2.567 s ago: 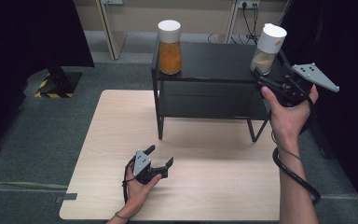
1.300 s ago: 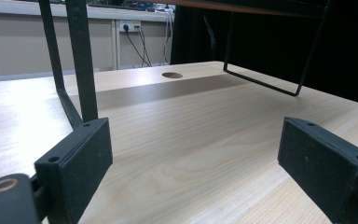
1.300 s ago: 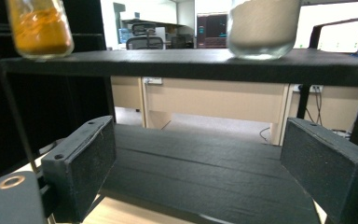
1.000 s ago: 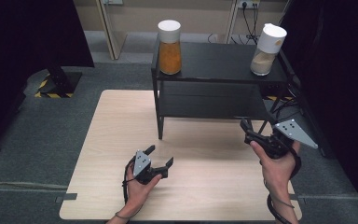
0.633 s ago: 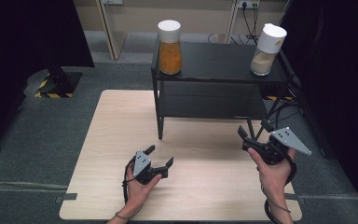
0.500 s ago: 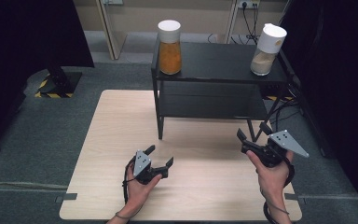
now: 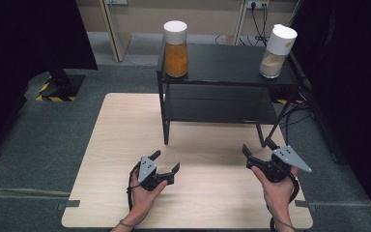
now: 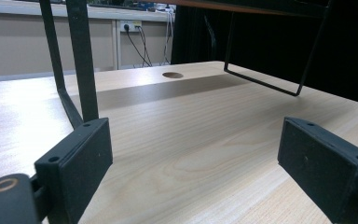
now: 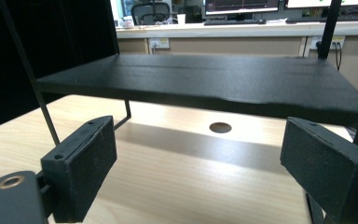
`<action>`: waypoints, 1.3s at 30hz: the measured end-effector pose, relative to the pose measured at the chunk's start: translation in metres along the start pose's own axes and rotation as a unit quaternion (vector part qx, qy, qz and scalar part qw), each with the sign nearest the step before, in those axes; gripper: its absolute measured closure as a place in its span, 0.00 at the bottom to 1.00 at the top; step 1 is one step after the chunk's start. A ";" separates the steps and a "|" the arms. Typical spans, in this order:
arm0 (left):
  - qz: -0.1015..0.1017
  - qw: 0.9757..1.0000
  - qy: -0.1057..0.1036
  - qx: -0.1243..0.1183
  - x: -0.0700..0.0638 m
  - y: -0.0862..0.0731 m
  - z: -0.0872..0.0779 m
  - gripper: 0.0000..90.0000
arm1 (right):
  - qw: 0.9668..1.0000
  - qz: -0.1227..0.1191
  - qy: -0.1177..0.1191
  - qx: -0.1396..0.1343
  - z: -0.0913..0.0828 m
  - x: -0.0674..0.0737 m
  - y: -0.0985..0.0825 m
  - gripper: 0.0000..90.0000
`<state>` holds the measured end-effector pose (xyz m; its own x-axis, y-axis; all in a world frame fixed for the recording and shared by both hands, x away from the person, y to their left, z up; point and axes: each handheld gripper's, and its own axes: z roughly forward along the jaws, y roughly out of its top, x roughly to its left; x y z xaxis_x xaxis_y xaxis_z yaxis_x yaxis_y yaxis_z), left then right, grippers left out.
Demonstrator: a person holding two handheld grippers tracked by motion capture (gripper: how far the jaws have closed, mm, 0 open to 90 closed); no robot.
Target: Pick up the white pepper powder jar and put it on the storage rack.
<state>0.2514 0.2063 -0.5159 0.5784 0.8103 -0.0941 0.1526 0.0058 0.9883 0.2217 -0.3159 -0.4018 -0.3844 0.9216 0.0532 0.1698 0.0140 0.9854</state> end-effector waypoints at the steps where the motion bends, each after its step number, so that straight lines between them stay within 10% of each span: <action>1: 0.000 1.000 0.000 0.000 0.000 0.000 0.000 0.11 | 1.000 0.001 0.000 0.001 0.000 0.000 -0.002 0.12; 39: 0.000 1.000 0.000 0.000 0.000 0.000 0.000 0.11 | 0.998 0.002 -0.011 0.058 0.000 0.004 -0.054 0.12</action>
<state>0.2513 0.2061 -0.5160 0.5775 0.8109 -0.0945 0.1525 0.0066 0.9883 0.2111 -0.3125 -0.4552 -0.3631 0.9302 0.0530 0.2769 0.0535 0.9594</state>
